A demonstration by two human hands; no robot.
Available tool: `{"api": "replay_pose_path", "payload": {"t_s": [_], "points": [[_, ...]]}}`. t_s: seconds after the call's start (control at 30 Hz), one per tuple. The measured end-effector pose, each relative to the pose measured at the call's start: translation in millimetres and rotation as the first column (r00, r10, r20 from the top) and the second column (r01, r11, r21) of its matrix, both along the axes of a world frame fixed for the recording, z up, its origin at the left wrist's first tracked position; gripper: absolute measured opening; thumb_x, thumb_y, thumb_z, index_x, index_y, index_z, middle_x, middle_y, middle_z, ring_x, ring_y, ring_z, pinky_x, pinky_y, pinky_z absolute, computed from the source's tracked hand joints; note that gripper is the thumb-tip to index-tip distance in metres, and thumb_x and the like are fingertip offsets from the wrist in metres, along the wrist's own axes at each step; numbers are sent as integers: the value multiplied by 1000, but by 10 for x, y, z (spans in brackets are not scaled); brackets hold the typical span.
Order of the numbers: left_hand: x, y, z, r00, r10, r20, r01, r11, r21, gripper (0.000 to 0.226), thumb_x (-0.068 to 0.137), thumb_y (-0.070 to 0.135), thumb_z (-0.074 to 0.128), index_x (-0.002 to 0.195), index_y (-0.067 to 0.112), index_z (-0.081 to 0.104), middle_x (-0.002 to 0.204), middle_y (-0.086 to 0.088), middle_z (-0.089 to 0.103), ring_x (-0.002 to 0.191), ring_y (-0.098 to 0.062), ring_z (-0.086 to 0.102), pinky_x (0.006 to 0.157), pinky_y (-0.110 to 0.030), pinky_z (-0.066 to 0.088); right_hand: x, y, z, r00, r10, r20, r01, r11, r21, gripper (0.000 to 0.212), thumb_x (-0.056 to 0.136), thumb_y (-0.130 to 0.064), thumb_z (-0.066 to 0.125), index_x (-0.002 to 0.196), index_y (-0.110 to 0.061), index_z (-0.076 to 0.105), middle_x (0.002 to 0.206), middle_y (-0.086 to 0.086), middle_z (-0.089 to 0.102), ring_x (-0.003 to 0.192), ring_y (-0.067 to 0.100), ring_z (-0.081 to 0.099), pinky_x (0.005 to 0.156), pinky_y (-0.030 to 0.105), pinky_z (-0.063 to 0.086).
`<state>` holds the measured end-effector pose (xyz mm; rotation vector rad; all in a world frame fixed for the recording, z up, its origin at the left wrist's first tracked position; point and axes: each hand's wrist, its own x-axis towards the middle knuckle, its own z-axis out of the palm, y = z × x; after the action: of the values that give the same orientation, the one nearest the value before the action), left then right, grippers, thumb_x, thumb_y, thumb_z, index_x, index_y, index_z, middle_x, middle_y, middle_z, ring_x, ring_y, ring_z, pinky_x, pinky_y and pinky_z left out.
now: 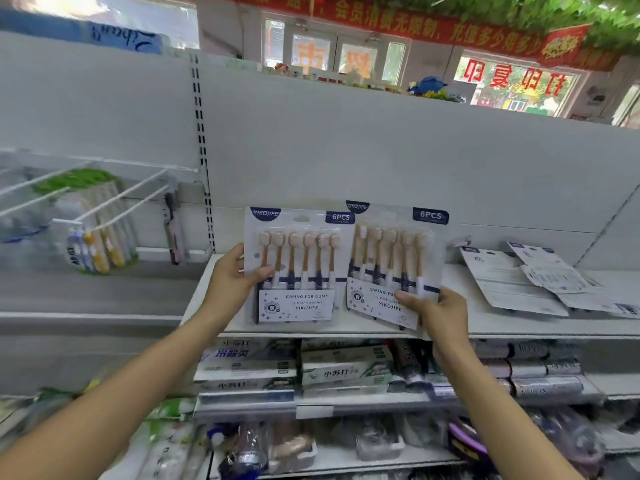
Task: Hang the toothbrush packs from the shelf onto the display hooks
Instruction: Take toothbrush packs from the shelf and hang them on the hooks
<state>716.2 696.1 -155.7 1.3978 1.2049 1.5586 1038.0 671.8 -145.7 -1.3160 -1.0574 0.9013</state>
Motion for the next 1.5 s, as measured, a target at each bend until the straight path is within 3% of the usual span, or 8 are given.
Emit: {"api": "replay_pose_path", "payload": {"t_s": [0.07, 0.33, 0.57, 0.83, 0.97, 1.1, 1.27, 1.5], "points": [[-189, -203, -33, 999, 37, -10, -37, 999, 2, 38, 83, 0, 74, 111, 22, 64, 89, 23, 75, 88, 4, 70, 70, -10, 53, -190, -86, -53, 998, 69, -4, -69, 997, -25, 25, 72, -5, 84, 95, -1, 72, 84, 12, 78, 79, 28, 76, 73, 43, 62], [-1223, -991, -133, 992, 121, 46, -120, 993, -18, 43, 82, 0, 73, 121, 14, 63, 110, 1, 73, 98, -6, 70, 81, -19, 56, -1175, -468, -206, 956, 294, 12, -292, 954, -73, 26, 74, -5, 82, 97, -2, 72, 87, 11, 78, 82, 28, 76, 76, 44, 62], [-2527, -1592, -233, 981, 194, 30, -194, 981, -24, 45, 79, 0, 76, 121, 10, 64, 109, -5, 75, 98, -15, 72, 85, -30, 59, -2470, -857, -300, 915, 402, 22, -400, 914, -69, 25, 74, -2, 81, 97, -1, 71, 88, 13, 78, 82, 29, 76, 80, 44, 60], [-4207, -2203, -244, 967, 256, 6, -255, 965, -53, 40, 77, -4, 76, 108, 20, 66, 93, 8, 78, 89, -9, 73, 78, -21, 57, -4225, -1352, -379, 864, 502, 37, -499, 864, -69, 26, 73, -7, 83, 95, -2, 72, 88, 9, 78, 85, 26, 76, 80, 41, 58], [-4891, -2388, -244, 958, 287, 20, -285, 955, -81, 41, 77, -6, 75, 112, 13, 64, 92, 7, 78, 86, -10, 74, 78, -23, 58, -4950, -1455, -417, 857, 514, 32, -511, 857, -64, 21, 73, -7, 83, 91, -2, 73, 85, 10, 78, 83, 28, 76, 76, 40, 60], [-5445, -2437, -233, 945, 323, 43, -319, 944, -89, 41, 78, -10, 71, 109, 15, 63, 89, 9, 78, 82, -6, 73, 71, -17, 57, -5585, -1406, -426, 828, 560, 23, -558, 827, -67, 16, 76, -3, 80, 91, -1, 74, 86, 9, 78, 83, 27, 76, 77, 41, 61], [-6012, -2352, -208, 925, 377, 37, -373, 924, -83, 39, 79, -13, 69, 106, 16, 63, 83, 15, 77, 77, -1, 72, 66, -13, 54, -6249, -1123, -463, 782, 623, -1, -621, 778, -95, 28, 76, -10, 81, 102, -5, 71, 92, 8, 78, 88, 25, 76, 89, 50, 58], [-6839, -2292, -214, 895, 444, 48, -439, 894, -89, 38, 82, -12, 67, 105, 18, 63, 84, 13, 77, 77, -2, 72, 65, -17, 57, -7147, -807, -521, 730, 684, 13, -679, 726, -108, 25, 76, -10, 81, 99, -7, 72, 92, 7, 79, 87, 25, 76, 90, 51, 57]]}}
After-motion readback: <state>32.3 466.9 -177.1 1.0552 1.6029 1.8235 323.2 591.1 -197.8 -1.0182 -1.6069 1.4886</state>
